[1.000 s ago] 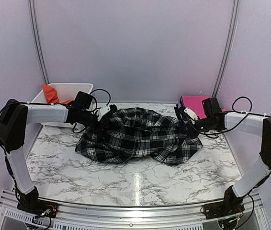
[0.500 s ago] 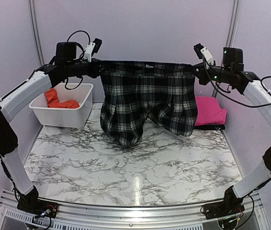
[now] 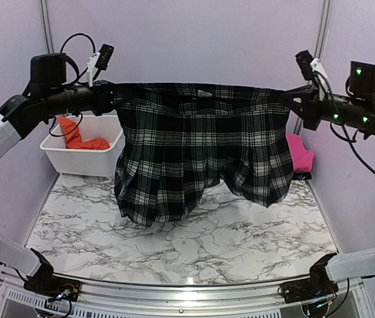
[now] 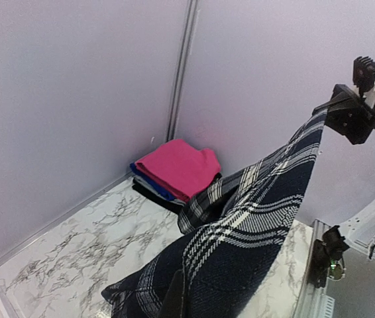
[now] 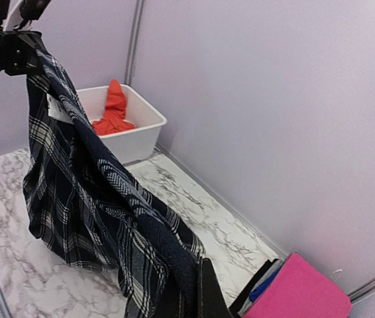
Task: Fold and stack the mixed laundry pile
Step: Flatten out the crumpled skirt at the center of the board, then smooth out the flattened skirt at the center of the board.
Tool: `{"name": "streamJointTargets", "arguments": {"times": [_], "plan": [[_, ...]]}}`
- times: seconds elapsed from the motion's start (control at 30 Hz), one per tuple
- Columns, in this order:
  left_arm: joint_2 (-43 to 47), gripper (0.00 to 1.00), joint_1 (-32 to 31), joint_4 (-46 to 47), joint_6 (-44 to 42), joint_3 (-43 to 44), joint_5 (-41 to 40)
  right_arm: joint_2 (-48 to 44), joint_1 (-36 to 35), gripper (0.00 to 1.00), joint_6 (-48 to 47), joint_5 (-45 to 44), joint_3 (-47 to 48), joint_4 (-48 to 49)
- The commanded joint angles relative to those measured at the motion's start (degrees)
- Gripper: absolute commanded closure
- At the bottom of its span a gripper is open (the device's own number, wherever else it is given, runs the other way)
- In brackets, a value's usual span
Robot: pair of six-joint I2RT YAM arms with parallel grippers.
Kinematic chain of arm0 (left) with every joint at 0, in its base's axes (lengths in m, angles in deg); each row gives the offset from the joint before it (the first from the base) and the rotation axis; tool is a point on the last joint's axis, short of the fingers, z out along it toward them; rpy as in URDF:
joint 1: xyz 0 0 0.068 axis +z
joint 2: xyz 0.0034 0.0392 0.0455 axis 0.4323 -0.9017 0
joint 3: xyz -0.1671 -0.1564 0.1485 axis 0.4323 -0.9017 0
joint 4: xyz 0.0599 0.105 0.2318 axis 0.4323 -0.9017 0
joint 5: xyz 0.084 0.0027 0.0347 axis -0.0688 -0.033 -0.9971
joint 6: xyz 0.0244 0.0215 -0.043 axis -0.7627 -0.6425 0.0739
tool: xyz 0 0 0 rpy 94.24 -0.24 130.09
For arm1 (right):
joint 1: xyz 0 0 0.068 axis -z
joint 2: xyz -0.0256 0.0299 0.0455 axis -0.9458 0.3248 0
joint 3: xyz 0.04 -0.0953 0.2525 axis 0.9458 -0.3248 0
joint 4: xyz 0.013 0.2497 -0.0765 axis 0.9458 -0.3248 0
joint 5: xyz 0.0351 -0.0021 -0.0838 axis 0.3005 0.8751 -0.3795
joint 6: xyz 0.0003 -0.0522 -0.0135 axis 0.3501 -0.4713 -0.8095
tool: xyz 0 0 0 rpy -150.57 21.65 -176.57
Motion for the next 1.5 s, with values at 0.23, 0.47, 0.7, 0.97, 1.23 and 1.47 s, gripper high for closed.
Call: {"name": "streamJointTargets", "arguments": {"times": [0.23,0.47,0.7,0.97,1.23,1.47], "plan": [[-0.71,1.00,-0.37,-5.54,5.05,3.74,-8.15,4.74,-1.08,1.00,8.97,-4.67,4.78,-12.16],[-26.61,0.43,4.90,-8.32,9.24,18.38,-21.77,26.43,13.46,0.53,14.56,-8.49,4.25,-6.28],[-32.08,0.01,4.75,-16.75,8.12,23.86,-27.24,37.27,14.33,0.02,16.42,-4.14,9.72,-9.97],[-19.61,0.01,-0.20,-13.36,2.58,-2.41,-22.77,32.31,7.81,0.29,16.55,14.48,-13.73,-1.88],[-21.12,0.01,-4.63,-12.11,8.42,-15.80,-22.39,39.52,1.66,0.36,18.92,17.18,-19.04,3.53],[-30.97,0.01,-4.27,-12.58,11.17,-9.98,-28.55,48.17,3.69,0.36,18.10,13.44,-19.43,6.08]]}}
